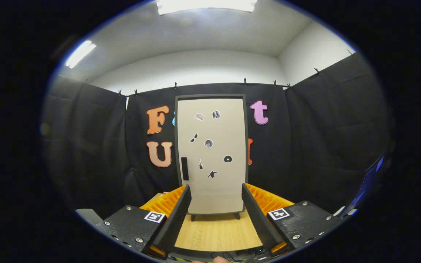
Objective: Open the shoe cabinet door, grab the shoes and put them into the shoe cabinet, then close the shoe cabinet door.
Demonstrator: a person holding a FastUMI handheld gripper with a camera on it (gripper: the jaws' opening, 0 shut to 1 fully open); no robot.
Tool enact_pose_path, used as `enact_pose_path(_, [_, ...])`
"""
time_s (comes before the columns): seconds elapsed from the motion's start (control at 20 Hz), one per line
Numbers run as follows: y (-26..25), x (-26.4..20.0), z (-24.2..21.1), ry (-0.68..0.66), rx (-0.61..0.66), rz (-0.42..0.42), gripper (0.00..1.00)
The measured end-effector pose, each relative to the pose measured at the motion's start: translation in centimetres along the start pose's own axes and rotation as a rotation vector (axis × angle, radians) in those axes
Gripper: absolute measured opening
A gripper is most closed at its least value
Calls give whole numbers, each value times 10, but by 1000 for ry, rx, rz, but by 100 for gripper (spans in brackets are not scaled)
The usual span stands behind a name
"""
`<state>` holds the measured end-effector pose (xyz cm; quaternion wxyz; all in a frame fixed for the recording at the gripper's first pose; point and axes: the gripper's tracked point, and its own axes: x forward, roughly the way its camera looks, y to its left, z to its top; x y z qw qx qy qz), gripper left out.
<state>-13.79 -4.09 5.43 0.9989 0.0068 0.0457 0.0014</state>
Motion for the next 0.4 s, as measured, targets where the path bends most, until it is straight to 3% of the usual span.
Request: enact_pose_path(0.4, [-15,-1,-9,17,-1,17,87])
